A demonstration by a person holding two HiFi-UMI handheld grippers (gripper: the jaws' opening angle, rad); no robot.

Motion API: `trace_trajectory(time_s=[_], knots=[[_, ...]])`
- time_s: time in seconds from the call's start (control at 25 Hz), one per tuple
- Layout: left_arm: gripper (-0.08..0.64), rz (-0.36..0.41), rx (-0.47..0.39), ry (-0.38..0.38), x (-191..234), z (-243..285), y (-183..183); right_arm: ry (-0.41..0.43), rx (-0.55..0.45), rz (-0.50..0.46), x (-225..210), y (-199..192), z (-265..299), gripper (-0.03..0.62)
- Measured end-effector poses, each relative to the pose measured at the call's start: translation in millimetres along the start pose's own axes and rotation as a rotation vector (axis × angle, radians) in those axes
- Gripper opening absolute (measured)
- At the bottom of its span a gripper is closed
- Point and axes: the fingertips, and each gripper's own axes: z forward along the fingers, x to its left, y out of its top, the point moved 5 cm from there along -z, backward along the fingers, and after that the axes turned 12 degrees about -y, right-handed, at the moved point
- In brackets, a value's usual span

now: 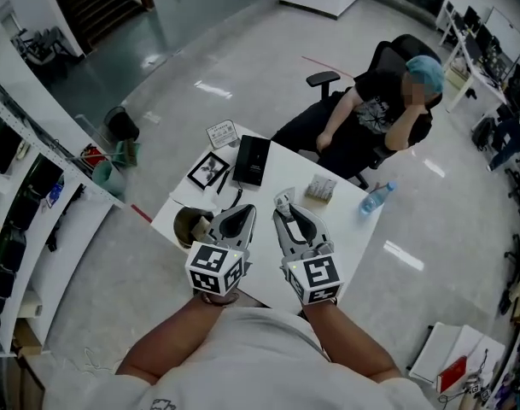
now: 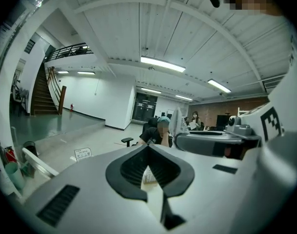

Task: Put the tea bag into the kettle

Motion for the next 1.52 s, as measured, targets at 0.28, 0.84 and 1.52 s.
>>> trace_trajectory(time_s=[0.28, 0.84, 1.52], knots=[[0.009, 0.003, 0.000, 0.016, 17, -13, 0, 0.006, -0.021, -0.057, 14, 6, 8, 0.100], [0.009, -0.016, -0.018, -0.143, 59, -38, 11, -0.108, 0.023, -0.045, 69, 8, 25, 0.100], [0.009, 0.038, 0.048, -0.421, 168, -176, 20, -0.398, 0.045, 0.027, 237, 8, 61, 0.101]])
